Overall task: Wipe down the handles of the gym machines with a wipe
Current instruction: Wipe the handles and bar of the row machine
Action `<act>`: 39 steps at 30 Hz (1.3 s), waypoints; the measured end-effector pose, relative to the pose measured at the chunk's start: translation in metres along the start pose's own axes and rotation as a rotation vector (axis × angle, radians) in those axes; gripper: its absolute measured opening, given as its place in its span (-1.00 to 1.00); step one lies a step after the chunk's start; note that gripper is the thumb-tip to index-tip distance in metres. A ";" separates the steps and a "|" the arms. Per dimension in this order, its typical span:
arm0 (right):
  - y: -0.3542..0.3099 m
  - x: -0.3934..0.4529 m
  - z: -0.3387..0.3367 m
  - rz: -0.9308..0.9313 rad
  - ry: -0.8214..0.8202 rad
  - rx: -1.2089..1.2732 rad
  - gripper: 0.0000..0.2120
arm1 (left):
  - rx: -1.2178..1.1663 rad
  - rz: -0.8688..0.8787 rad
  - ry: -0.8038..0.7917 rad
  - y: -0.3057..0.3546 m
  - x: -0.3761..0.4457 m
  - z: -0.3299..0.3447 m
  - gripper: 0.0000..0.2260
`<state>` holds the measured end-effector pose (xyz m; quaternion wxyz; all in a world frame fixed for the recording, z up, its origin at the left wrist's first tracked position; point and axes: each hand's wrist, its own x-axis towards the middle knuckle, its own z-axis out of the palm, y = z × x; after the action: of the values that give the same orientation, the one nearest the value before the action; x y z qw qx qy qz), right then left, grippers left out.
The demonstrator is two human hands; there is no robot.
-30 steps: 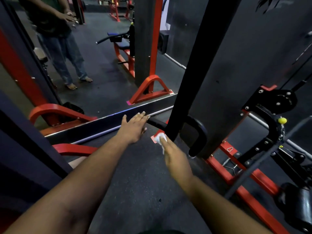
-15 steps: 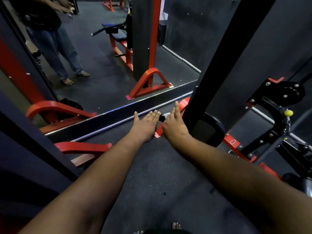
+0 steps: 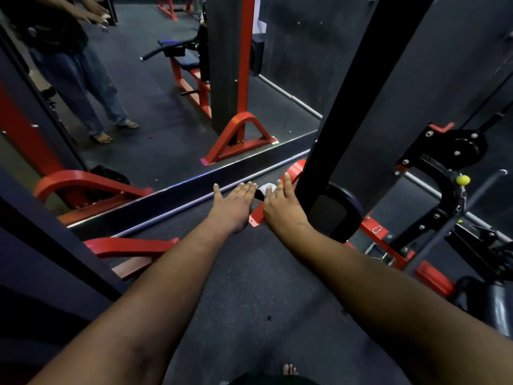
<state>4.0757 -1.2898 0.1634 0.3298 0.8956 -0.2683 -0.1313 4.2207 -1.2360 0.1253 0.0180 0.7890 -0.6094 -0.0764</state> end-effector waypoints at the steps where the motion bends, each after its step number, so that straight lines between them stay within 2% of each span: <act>1: 0.003 -0.008 0.001 -0.016 0.020 -0.054 -0.46 | 0.013 -0.002 0.007 -0.001 -0.001 0.001 -0.34; 4: 0.016 -0.025 0.002 -0.089 0.063 -0.114 -0.46 | 0.047 -0.007 0.015 0.002 -0.002 0.002 -0.35; 6: 0.025 -0.035 0.006 -0.147 0.176 -0.008 -0.47 | 0.058 -0.016 0.018 0.007 -0.005 0.000 -0.38; 10: 0.044 -0.074 0.034 -0.115 0.675 0.412 -0.67 | -0.008 0.003 0.073 0.022 -0.013 -0.007 -0.23; 13: 0.070 -0.105 0.051 0.144 0.933 0.725 -0.65 | -0.117 0.090 0.080 0.040 -0.015 -0.008 -0.14; 15: 0.087 -0.112 0.053 0.391 0.896 0.843 -0.64 | -0.149 0.158 0.083 0.050 -0.011 -0.006 -0.11; 17: 0.093 -0.106 0.048 0.530 0.715 0.890 -0.61 | -0.174 0.188 0.082 0.061 -0.005 0.000 -0.11; 19: 0.082 -0.101 0.045 0.505 0.556 0.844 -0.57 | -0.218 0.182 0.093 0.071 0.001 0.008 -0.15; 22: 0.078 -0.101 0.041 0.460 0.454 0.807 -0.50 | -0.283 0.134 0.154 0.079 0.008 0.017 -0.30; 27: 0.126 -0.073 0.007 0.433 0.169 1.007 -0.70 | -0.202 0.137 0.154 0.074 0.020 0.014 -0.44; 29: 0.121 -0.067 0.011 0.466 0.203 1.049 -0.72 | -0.176 0.122 0.148 0.075 0.020 0.013 -0.46; 31: 0.098 -0.076 0.028 0.519 0.326 0.946 -0.77 | -0.157 0.117 0.139 0.075 0.018 0.014 -0.47; 34: 0.071 -0.096 0.054 0.428 0.541 0.764 -0.49 | -0.146 0.110 0.129 0.076 0.016 0.015 -0.45; 35: 0.070 -0.098 0.058 0.393 0.598 0.753 -0.48 | -0.146 0.107 0.126 0.076 0.015 0.015 -0.45; 37: 0.077 -0.094 0.058 0.388 0.639 0.777 -0.60 | -0.137 0.104 0.119 0.077 0.017 0.016 -0.42; 39: 0.097 -0.082 0.039 0.463 0.540 0.922 -0.79 | -0.132 0.100 0.115 0.076 0.019 0.017 -0.37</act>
<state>3.9539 -1.3255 0.2028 -0.0175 0.8663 -0.3931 0.3078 4.1500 -1.2729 0.1159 0.1086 0.7577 -0.6396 -0.0702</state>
